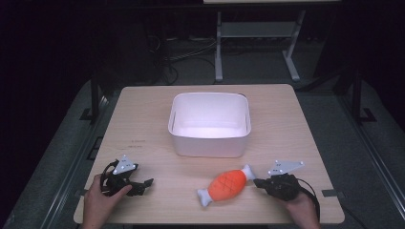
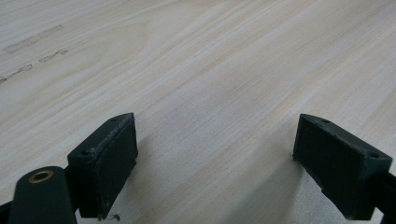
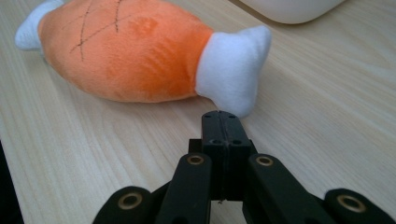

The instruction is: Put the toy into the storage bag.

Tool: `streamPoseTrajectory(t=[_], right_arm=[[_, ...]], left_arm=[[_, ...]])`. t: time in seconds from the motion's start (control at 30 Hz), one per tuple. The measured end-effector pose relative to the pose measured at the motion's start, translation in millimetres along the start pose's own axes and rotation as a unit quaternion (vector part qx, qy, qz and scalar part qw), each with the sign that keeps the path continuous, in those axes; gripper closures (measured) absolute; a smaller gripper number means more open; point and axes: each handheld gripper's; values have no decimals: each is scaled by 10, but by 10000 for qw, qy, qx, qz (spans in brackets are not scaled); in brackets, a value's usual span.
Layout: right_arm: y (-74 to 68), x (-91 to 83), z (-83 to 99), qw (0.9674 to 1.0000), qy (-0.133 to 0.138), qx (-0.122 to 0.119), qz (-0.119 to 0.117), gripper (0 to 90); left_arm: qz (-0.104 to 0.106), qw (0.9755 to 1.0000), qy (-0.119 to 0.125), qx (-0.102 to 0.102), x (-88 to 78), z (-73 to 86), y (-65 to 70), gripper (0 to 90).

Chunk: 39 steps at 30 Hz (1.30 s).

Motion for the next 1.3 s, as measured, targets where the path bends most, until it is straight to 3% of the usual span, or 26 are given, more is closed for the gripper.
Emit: streamPoseTrajectory(t=[0.3, 0.7, 1.3], right_arm=[[30, 102, -85, 9998, -135, -136, 105, 896], [74, 198, -223, 9995, -97, -244, 150, 896], [64, 370, -438, 9991, 0, -429, 23, 896]], left_arm=[[0, 10000, -1, 1, 0, 0, 0, 130], [0, 10000, -2, 2, 0, 0, 0, 130], [-1, 10000, -2, 2, 0, 0, 0, 130]])
Point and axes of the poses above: each handheld gripper's, and its own axes: x roughly forward along the jaws, z roughly out of its underside, y roughly to its right, and after that the axes turned 2 degrees about -z, right-handed
